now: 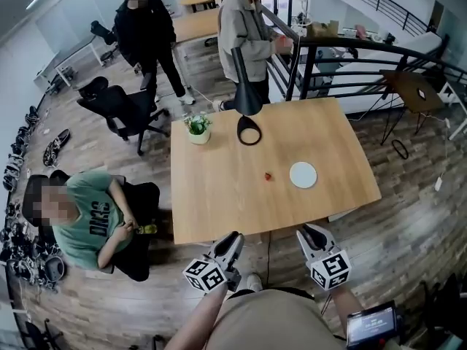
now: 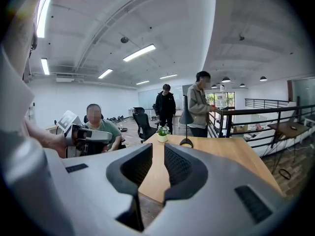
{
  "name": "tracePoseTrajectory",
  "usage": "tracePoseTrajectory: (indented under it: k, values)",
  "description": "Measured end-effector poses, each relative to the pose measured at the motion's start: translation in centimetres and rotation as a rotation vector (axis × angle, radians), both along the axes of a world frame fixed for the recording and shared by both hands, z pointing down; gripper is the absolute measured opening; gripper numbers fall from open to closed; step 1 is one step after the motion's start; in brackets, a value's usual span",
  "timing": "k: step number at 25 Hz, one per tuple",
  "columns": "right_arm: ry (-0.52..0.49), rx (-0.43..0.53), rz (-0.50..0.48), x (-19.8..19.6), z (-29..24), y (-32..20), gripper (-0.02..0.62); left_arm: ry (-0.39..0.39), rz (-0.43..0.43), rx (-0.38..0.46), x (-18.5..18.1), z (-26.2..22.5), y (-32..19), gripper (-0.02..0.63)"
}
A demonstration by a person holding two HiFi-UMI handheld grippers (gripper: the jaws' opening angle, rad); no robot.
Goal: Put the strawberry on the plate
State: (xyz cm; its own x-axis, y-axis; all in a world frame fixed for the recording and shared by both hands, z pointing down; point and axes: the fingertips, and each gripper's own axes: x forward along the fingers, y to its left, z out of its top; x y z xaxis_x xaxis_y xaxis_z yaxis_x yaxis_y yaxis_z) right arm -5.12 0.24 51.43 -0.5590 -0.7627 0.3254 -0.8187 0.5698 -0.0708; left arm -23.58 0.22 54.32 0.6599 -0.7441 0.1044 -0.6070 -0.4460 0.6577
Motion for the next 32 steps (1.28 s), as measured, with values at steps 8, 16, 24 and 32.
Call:
tracePoseTrajectory:
  k: [8, 16, 24, 32]
  values:
    - [0.021, -0.010, -0.008, -2.6, 0.9, -2.7, 0.058, -0.003, -0.014, -0.011, -3.4, 1.2, -2.1, 0.075]
    - [0.006, -0.016, -0.002, -2.2, 1.1, -5.7, 0.058, -0.021, -0.034, -0.014, -3.9, 0.9, -4.0, 0.075]
    - [-0.014, -0.044, -0.077, -1.4, 2.2, -11.0, 0.058, -0.044, -0.113, -0.048, -2.8, 1.7, -7.6, 0.075]
    - [0.011, -0.036, -0.187, 0.2, 1.4, -17.9, 0.058, -0.043, -0.184, -0.032, 0.9, -0.8, -13.2, 0.075]
